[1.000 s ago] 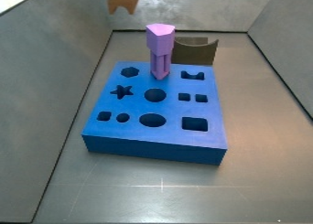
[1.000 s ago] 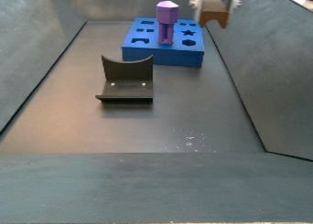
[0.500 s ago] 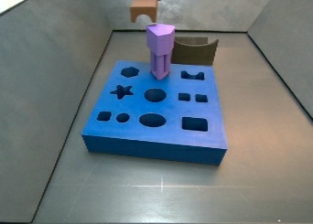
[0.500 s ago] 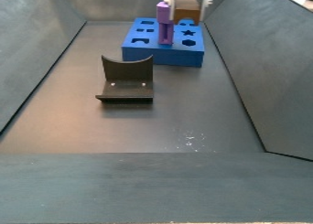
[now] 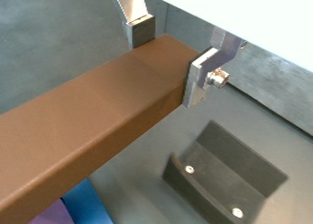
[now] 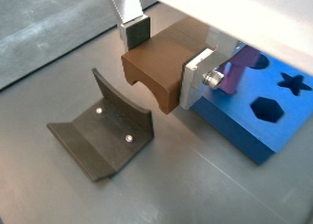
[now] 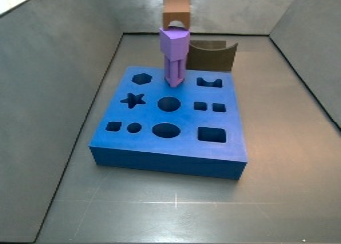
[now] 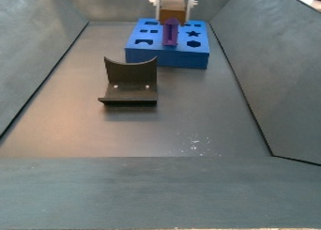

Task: Pick up the arch object. Move up. Place the arch object on the fixture. Regrasp the arch object. Rotate the arch object. Move to above the board. Insert the arch object.
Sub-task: Place the arch object on the fixture.

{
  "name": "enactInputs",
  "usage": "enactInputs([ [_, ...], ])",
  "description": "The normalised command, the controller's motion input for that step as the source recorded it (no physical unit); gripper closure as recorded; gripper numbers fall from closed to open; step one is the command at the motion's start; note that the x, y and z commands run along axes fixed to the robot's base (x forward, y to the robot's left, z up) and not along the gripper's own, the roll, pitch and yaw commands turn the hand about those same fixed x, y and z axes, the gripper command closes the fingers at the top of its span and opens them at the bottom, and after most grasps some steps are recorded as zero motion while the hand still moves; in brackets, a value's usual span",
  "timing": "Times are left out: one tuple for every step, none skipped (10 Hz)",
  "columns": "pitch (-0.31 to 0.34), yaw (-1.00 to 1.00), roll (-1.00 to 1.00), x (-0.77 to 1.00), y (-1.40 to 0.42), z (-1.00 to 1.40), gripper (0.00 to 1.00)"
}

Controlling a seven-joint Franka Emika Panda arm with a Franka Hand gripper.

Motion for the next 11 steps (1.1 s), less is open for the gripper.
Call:
enactInputs([
  [0.104,0.04,-1.00,1.00,0.71,0.15,1.00],
  [0.117,0.02,-1.00,1.00,0.69,0.13,1.00],
  [0.133,0.00,-1.00,1.00,0.57,0.08,1.00],
  [0.146,-0.01,-1.00,1.00,0.44,0.05,1.00],
  [0.162,-0.02,-1.00,1.00,0.27,0.04,1.00],
  [0.168,-0.03,-1.00,0.99,0.21,0.02,1.00],
  [0.180,-0.05,-1.00,0.90,0.14,0.00,1.00],
  [0.188,-0.08,-1.00,0.84,0.10,0.00,1.00],
  [0.182,-0.09,-0.92,0.77,0.08,0.00,1.00],
  [0.160,-0.10,-0.76,0.70,0.07,-0.01,1.00],
  [0.119,-0.11,-0.50,0.60,0.06,-0.01,1.00],
])
